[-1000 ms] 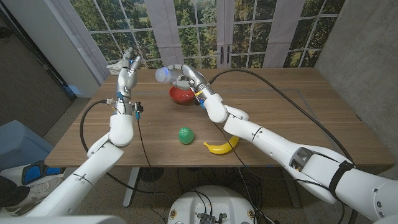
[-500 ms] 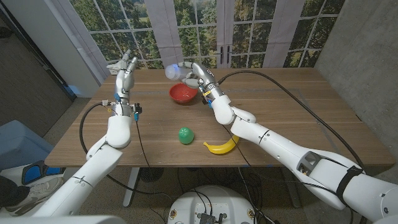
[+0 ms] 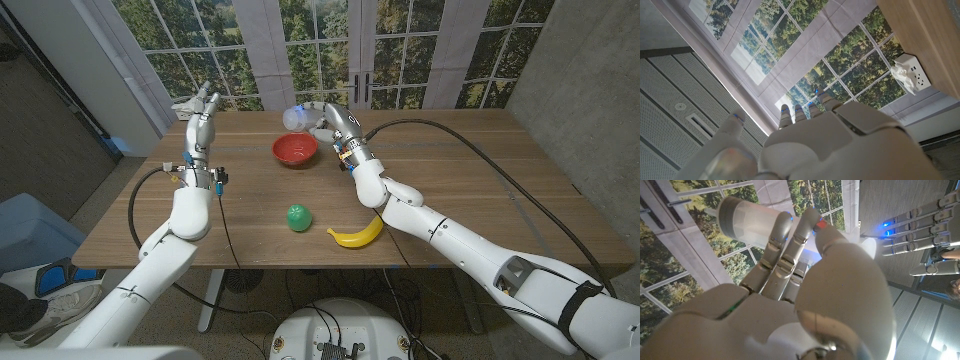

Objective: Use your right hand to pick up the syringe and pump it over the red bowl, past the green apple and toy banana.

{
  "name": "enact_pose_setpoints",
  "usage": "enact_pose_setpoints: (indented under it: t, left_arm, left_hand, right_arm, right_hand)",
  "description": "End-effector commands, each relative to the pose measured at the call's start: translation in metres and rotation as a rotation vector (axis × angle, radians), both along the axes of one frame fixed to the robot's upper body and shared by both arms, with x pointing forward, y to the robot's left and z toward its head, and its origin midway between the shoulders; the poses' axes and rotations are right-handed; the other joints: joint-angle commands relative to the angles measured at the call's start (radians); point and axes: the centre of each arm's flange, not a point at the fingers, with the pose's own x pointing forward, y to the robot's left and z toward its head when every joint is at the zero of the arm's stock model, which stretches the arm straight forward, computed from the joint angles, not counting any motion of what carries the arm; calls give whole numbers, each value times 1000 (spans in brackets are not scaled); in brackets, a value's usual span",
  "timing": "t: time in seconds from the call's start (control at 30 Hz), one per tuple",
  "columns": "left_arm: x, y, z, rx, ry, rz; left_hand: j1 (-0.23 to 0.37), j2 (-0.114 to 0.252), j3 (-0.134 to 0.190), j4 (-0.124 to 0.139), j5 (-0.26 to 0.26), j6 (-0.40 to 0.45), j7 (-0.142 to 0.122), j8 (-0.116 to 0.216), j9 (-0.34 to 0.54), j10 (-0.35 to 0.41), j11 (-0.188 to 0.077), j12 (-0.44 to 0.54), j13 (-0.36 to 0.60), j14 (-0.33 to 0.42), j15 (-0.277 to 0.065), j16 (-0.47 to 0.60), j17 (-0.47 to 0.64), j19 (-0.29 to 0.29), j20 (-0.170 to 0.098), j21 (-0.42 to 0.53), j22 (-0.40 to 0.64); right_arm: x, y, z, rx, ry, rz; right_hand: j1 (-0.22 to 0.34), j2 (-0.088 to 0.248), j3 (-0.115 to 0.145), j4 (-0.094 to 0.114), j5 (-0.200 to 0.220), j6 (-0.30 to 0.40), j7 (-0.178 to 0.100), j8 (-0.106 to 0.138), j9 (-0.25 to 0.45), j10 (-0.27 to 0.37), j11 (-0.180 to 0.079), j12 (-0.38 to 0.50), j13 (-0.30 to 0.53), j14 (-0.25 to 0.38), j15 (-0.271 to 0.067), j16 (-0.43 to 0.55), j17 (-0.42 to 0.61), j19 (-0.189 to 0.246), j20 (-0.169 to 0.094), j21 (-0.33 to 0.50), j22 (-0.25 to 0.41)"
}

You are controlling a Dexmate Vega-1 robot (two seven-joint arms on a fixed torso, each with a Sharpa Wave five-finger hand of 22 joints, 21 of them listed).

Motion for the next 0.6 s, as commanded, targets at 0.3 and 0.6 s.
enact_pose_setpoints:
  t: [0.3, 0.6]
  left_arm:
    - [-7, -4, -5, 4, 24, -4]
    - [-10, -8, -6, 8, 25, -11]
  left_hand:
    - [14, 0, -3, -3, 3, -3, 0, -1, 4, -13, 1, -2, 3, -8, -79, -2, 2, 5, -45, 3, 2]
    - [15, 1, -4, -5, 4, -3, 4, -1, 4, -14, -2, -2, 3, -9, -78, -1, 2, 6, -46, 3, 2]
  right_arm:
    - [-10, -45, -22, -12, -38, -179]
    - [-13, -66, -36, -40, -30, -268]
  right_hand:
    - [6, 67, 25, 26, 5, 242, 134, 3, 2, 266, 68, 3, 155, -14, -5, -3, 8, -4, -112, 2, 4]
    - [5, 67, 24, 25, 5, 240, 131, 2, 3, 267, 63, 1, 158, -14, -6, -3, 11, -5, -112, 3, 4]
